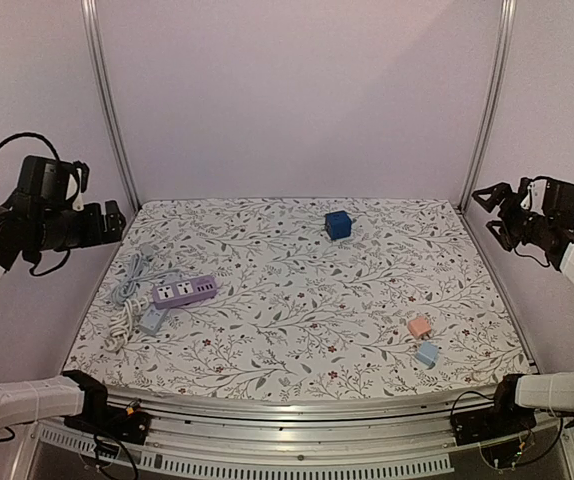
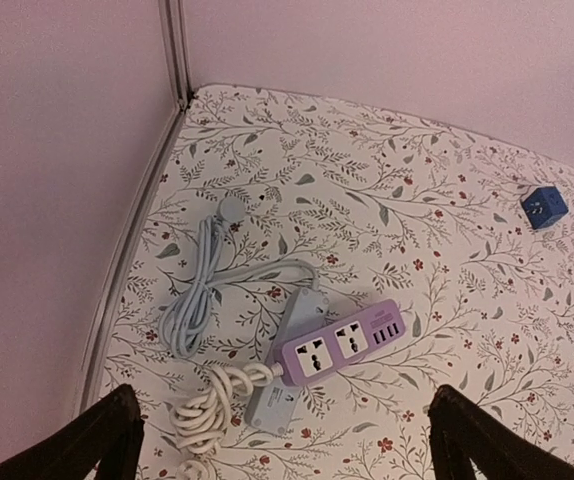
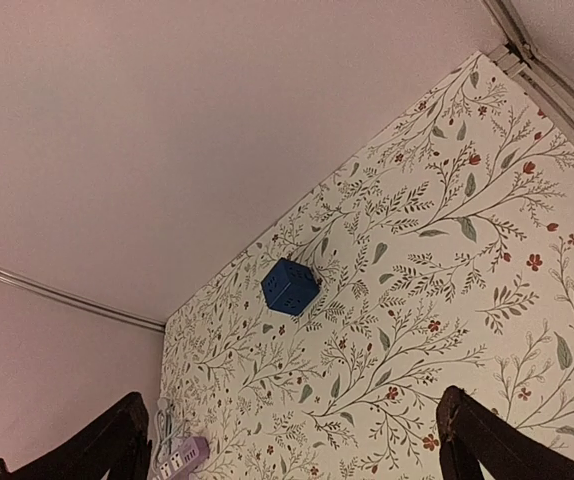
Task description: Insert the plug
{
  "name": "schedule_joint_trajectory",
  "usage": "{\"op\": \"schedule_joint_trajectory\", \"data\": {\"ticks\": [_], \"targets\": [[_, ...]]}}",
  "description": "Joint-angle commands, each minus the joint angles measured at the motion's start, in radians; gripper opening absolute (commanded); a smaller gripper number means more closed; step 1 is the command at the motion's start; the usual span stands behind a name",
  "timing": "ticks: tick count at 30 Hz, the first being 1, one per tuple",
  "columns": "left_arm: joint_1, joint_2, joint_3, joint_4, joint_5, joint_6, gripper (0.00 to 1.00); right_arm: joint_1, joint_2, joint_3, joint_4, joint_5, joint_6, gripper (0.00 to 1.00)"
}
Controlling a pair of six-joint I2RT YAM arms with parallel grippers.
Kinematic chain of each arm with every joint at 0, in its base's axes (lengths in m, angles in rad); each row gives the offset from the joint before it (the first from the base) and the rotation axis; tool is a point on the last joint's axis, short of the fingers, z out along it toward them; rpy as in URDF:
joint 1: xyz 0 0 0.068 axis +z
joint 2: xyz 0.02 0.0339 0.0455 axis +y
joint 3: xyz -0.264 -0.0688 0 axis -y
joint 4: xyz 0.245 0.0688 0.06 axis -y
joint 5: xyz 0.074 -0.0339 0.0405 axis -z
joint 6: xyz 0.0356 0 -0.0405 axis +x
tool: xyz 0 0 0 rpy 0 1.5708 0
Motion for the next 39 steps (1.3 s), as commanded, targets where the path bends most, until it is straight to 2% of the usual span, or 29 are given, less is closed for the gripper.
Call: {"op": "schedule_joint_trajectory", "data": {"ticks": [1,6,10,18,21,27,39], "targets": [[0.016,0.103,0.062,0.014,0.051,0.091,1.0,0.009,-0.002,-0.024,-0.042,-0.026,-0.009,0.99],[0.014,0.221,0.082,0.076,0.003,0.222,1.0,0.02,-0.027,-0.06,-0.096,-0.011,-0.079,0.99],[0.007,0.261,0.093,0.154,0.052,0.338,0.99,0.019,-0.039,-0.067,-0.138,0.018,-0.102,0.99],[-0.027,0.365,0.07,0.151,0.017,0.537,0.99,0.021,0.021,-0.031,-0.208,0.014,-0.185,0.99],[-0.029,0.378,0.024,0.168,0.058,0.59,0.99,0.02,0.038,-0.028,-0.223,-0.009,-0.203,0.99],[-0.047,0.427,-0.026,0.127,0.243,0.709,1.0,0.021,0.02,-0.053,-0.211,-0.097,-0.204,0.99],[-0.073,0.599,-0.058,0.137,0.227,0.826,1.0,0.021,-0.072,-0.077,-0.278,-0.114,-0.229,0.99]]}}
